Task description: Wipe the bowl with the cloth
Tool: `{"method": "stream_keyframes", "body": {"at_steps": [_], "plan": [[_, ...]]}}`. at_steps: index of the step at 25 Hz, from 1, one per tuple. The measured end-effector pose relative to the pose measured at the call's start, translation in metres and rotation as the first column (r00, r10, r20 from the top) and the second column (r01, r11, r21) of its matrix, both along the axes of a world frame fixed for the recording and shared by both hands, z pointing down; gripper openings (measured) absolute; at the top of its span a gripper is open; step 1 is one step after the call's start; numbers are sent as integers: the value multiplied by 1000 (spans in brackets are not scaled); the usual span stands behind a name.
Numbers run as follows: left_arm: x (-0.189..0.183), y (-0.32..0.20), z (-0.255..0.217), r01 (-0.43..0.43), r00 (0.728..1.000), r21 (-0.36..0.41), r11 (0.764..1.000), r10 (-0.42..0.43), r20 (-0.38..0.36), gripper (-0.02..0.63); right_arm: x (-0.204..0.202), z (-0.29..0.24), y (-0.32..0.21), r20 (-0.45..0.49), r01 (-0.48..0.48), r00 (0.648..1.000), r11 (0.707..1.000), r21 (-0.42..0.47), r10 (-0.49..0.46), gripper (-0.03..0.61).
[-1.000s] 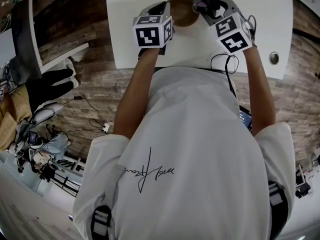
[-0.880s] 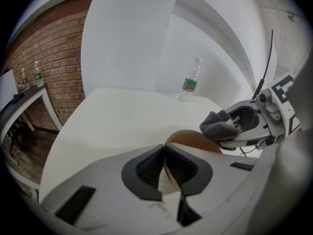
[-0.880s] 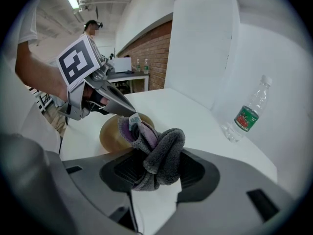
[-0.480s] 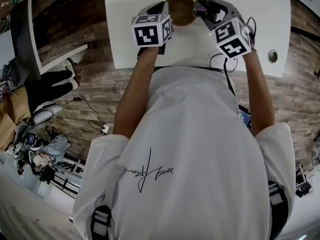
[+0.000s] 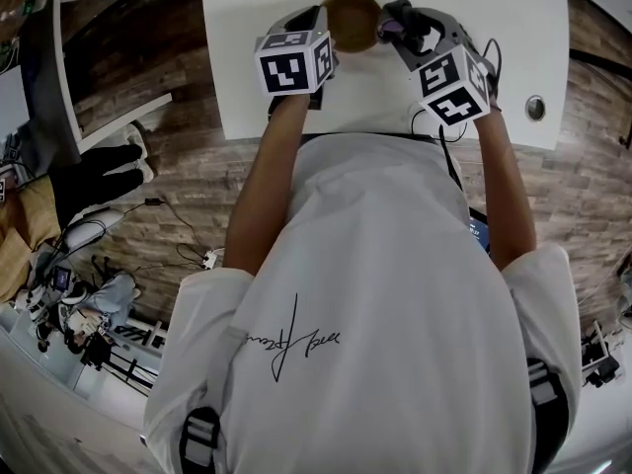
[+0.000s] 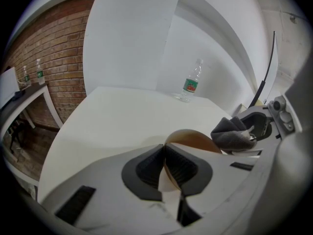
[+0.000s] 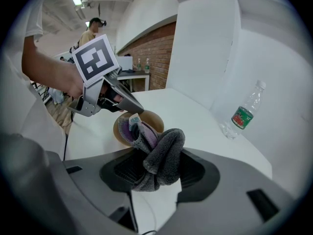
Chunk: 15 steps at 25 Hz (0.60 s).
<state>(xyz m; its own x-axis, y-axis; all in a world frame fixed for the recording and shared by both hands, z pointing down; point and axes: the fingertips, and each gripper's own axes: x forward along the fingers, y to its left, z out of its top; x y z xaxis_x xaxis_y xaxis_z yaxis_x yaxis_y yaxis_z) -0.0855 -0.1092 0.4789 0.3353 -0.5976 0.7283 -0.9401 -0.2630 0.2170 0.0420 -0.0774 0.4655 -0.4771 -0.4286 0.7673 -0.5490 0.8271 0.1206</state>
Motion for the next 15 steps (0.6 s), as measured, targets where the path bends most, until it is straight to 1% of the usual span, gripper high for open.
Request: {"method": "stream_keyframes", "body": {"at_steps": [12, 15], "plan": [[0, 0, -1, 5, 1000, 4, 1000, -5, 0, 18, -9, -6, 19, 33, -7, 999, 1000, -13, 8, 184], [0, 0, -1, 5, 1000, 8, 1000, -5, 5, 18, -10, -7, 24, 51, -21, 998, 999, -27, 22, 184]]}}
